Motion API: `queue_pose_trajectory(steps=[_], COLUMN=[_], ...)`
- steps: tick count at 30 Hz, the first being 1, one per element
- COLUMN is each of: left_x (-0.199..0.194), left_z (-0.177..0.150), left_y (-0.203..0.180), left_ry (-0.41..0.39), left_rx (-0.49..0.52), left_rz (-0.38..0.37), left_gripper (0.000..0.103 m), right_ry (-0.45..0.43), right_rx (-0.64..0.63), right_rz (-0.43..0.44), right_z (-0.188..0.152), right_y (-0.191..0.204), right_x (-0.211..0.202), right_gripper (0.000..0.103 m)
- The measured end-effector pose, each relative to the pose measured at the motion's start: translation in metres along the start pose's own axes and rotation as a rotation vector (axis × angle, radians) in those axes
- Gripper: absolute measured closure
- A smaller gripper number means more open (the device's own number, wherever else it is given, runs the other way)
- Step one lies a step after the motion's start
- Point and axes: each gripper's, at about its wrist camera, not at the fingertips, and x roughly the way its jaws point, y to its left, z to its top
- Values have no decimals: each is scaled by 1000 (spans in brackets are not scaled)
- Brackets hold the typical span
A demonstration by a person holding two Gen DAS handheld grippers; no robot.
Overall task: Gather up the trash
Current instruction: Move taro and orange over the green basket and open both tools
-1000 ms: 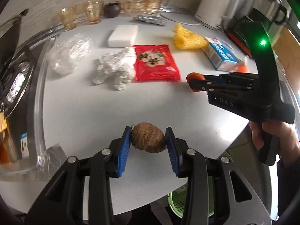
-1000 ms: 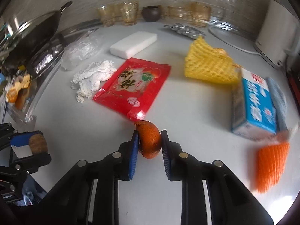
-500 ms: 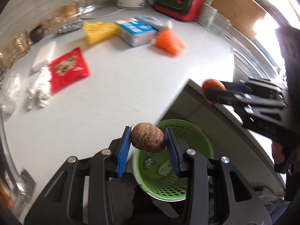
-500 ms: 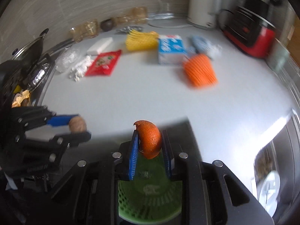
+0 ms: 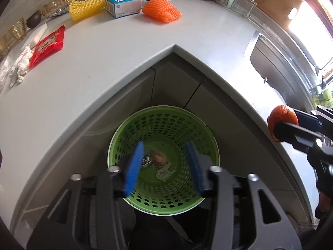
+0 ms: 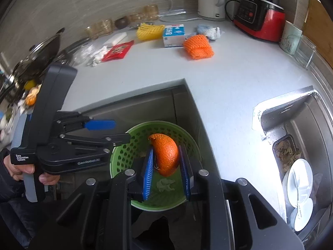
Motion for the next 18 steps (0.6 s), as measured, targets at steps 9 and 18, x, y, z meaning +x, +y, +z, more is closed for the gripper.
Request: queue_pose_trajectory(steps=[9,18], left_x=[-33,-75], left_z=[-12,-20], left_y=[-18,13], left_ry=[-83,-148], left_rx=[-31,-164], left_rz=[90,189], left_gripper=[21,13], right_ry=[-17,-24], right_rx=[-38,-80], right_rz=[37,86], right_z=[-13,-10], right_y=[-4,7], right_x=[-12,-9], right_gripper=[79,79])
